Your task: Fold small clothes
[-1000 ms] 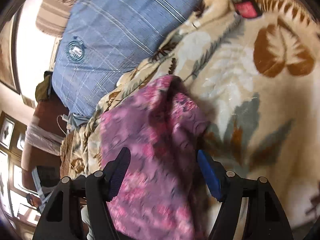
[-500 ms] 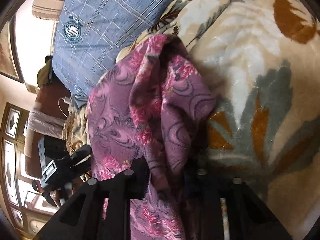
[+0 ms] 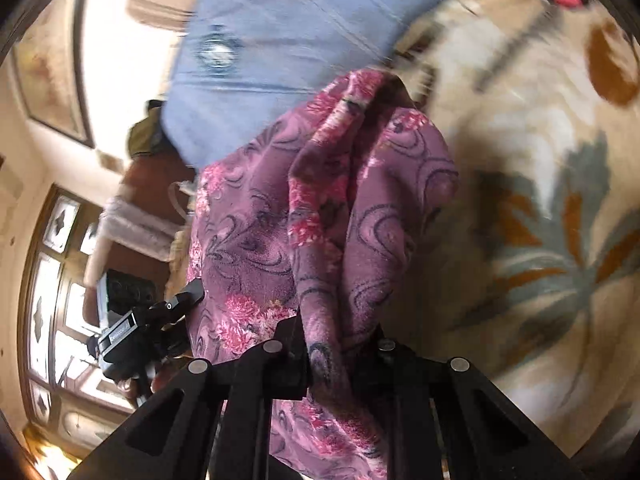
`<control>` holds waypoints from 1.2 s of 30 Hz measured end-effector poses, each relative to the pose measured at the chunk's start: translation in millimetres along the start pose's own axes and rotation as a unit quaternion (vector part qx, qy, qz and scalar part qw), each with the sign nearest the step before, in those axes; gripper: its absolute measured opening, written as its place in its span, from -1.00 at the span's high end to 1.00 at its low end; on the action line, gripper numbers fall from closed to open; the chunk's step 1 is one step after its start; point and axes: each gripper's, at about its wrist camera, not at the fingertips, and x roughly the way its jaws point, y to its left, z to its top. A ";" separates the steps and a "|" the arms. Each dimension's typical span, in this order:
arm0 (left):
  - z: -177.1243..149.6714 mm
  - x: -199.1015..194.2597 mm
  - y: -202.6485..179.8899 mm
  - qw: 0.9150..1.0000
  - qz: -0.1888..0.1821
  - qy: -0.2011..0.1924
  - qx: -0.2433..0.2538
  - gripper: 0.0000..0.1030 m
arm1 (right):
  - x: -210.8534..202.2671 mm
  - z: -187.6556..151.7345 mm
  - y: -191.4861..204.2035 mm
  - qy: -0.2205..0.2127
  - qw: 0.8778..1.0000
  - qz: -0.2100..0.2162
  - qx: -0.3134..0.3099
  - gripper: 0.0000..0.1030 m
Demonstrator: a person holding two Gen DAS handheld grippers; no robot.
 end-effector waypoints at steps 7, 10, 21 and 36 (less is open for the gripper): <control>16.9 -70.9 -9.2 0.998 -0.003 -0.055 0.019 0.50 | 2.7 -0.7 85.5 -0.020 0.997 0.019 -0.067 0.73; 26.9 -85.9 -1.4 0.997 0.005 -0.078 0.029 0.50 | 14.0 7.5 115.2 -0.025 0.995 0.002 -0.095 0.73; 74.0 -63.4 48.1 0.997 0.007 -0.078 -0.010 0.50 | 75.5 39.0 143.9 -0.014 0.985 -0.097 -0.140 0.73; 128.4 58.4 84.4 0.999 0.001 -0.019 -0.027 0.49 | 106.6 110.5 67.5 -0.010 0.985 -0.137 -0.108 0.73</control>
